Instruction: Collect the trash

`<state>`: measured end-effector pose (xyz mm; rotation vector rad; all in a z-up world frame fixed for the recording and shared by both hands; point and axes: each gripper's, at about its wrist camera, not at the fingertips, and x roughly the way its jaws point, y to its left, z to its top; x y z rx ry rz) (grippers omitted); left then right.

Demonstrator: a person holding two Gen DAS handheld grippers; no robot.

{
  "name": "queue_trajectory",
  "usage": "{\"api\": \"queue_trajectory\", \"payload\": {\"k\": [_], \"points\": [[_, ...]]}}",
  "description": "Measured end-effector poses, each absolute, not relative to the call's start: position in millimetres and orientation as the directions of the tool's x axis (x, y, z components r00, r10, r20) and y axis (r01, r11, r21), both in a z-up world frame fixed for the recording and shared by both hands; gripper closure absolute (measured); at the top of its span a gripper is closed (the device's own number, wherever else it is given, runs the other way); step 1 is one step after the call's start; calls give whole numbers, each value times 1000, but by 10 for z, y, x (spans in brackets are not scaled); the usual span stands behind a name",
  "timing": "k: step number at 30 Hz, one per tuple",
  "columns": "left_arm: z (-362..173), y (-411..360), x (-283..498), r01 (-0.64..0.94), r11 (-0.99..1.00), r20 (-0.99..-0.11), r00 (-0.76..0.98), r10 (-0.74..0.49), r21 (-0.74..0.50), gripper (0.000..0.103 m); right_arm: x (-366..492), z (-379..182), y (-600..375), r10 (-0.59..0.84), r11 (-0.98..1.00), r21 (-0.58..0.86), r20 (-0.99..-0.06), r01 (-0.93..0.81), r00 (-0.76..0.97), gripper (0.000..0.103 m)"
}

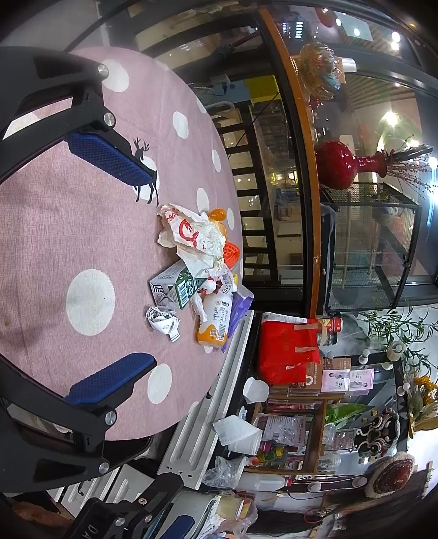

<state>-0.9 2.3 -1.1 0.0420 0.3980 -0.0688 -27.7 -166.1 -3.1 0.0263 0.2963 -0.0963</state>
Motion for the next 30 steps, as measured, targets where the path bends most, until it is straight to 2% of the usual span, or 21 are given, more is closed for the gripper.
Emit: {"api": "queue_trajectory", "payload": {"k": [30], "points": [[-55,71,2,72,997,-397,916,-57,23,5,-279,-71,-1630,-85,996,10,-301,92,950,5]]}}
